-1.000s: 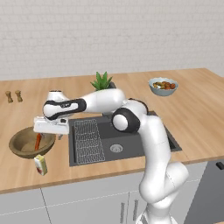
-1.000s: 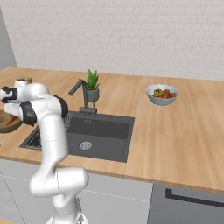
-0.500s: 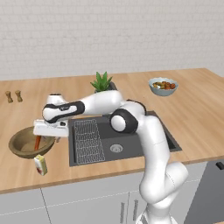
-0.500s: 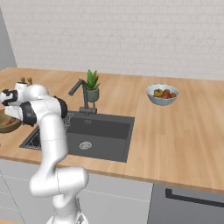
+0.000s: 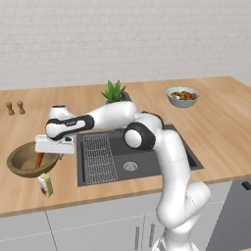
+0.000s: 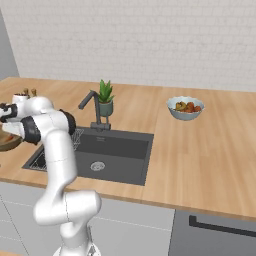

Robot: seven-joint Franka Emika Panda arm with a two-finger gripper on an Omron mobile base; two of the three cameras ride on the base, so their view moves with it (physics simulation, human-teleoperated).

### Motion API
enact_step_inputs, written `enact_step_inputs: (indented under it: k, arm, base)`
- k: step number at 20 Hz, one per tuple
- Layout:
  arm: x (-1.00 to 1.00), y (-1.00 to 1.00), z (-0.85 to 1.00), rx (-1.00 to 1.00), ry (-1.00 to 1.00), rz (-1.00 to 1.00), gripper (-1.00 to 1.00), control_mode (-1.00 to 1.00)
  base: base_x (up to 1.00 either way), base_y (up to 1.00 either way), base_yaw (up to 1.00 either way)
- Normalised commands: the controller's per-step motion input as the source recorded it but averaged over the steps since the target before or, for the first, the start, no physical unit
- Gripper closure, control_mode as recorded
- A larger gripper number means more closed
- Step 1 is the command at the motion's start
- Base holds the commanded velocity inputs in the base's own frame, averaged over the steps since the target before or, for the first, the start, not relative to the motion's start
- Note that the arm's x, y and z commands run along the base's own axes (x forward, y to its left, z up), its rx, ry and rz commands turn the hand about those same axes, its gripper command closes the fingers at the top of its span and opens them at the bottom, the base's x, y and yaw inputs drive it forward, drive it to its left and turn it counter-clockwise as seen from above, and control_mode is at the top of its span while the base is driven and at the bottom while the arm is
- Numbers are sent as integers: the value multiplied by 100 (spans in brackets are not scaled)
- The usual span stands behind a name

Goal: Pick the carrot from the sink and place it in the bowl. Then pick the bowl and place it in the microwave. Then close the microwave door and press the start button.

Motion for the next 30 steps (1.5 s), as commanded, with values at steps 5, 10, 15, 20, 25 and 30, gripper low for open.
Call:
enact_step_inputs:
  k: [5, 10, 15, 20, 25, 30]
  arm:
    - [-43, -21, 33, 3, -30, -4, 100, -100]
    - [-20, -34, 43, 6, -27, -15, 100, -100]
    - [-3, -46, 63, 14, -2, -19, 100, -100]
    - [-4, -54, 71, 15, 10, -17, 100, -100]
    - [-35, -48, 69, 1, 2, -15, 100, -100]
    - [-58, -73, 68, 0, 0, -19, 100, -100]
  base:
    - [0, 0, 0]
    - [0, 0, 0]
    - [0, 0, 0]
    - [0, 0, 0]
    - [0, 0, 0]
    - [0, 0, 0]
